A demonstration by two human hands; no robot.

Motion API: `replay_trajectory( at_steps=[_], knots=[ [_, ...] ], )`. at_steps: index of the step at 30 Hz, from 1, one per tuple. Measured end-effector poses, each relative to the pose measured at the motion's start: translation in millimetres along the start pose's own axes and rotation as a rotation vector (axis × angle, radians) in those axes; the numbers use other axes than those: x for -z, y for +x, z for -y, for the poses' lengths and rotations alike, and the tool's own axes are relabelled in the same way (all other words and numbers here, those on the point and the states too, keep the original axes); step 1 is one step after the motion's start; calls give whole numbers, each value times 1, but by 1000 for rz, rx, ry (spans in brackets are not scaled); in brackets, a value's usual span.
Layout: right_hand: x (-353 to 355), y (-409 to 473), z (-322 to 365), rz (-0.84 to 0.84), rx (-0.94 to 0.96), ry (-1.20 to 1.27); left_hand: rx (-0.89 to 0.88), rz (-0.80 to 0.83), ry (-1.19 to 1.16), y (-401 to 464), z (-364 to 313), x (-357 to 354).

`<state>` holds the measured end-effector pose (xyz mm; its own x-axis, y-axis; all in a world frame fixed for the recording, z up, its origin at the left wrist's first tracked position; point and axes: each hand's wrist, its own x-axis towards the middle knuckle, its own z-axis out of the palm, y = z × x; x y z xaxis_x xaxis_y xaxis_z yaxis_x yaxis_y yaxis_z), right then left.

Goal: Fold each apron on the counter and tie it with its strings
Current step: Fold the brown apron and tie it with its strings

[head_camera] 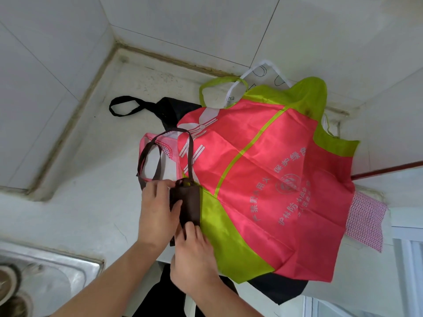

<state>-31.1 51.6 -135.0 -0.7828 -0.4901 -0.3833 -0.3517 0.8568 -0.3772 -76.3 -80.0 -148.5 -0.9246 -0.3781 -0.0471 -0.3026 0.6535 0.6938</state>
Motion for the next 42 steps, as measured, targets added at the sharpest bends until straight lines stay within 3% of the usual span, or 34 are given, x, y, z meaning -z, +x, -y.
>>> replay_trajectory(
  at_steps=[5,10,13,16,20,25,27,29,31,33,34,36,38,40,42],
  knots=[
    [11,-6,-2,70,43,55,-247,323,95,-8,34,1],
    [25,5,-25,-137,-19,158,-275,509,121,-9,46,4],
    [26,15,-39,85,-21,13,-263,643,211,-11,44,9],
    [30,26,-40,162,-27,19,-359,653,340,-21,53,13],
    [48,48,-36,70,-298,419,-428,647,461,-36,57,13],
    [39,71,-33,104,-471,366,-325,829,502,-31,35,20],
    [40,75,-34,118,-483,416,-271,863,393,-28,30,27],
    [45,76,-37,120,-454,506,-133,821,124,-26,25,35],
    [51,72,-37,104,-408,627,75,601,-200,-24,17,42],
    [62,62,-37,101,-358,805,251,337,-276,-20,4,46],
    [68,56,-37,101,-338,908,323,281,-304,-17,-4,49],
    [85,42,-36,98,-305,1085,464,345,-474,-9,-18,55],
    [108,27,-34,81,-261,1198,553,552,-737,-2,-38,68],
    [128,13,-34,52,-237,1276,546,706,-904,-2,-56,81],
    [145,0,-32,20,-212,1304,473,745,-937,-2,-68,91]
  ],
)
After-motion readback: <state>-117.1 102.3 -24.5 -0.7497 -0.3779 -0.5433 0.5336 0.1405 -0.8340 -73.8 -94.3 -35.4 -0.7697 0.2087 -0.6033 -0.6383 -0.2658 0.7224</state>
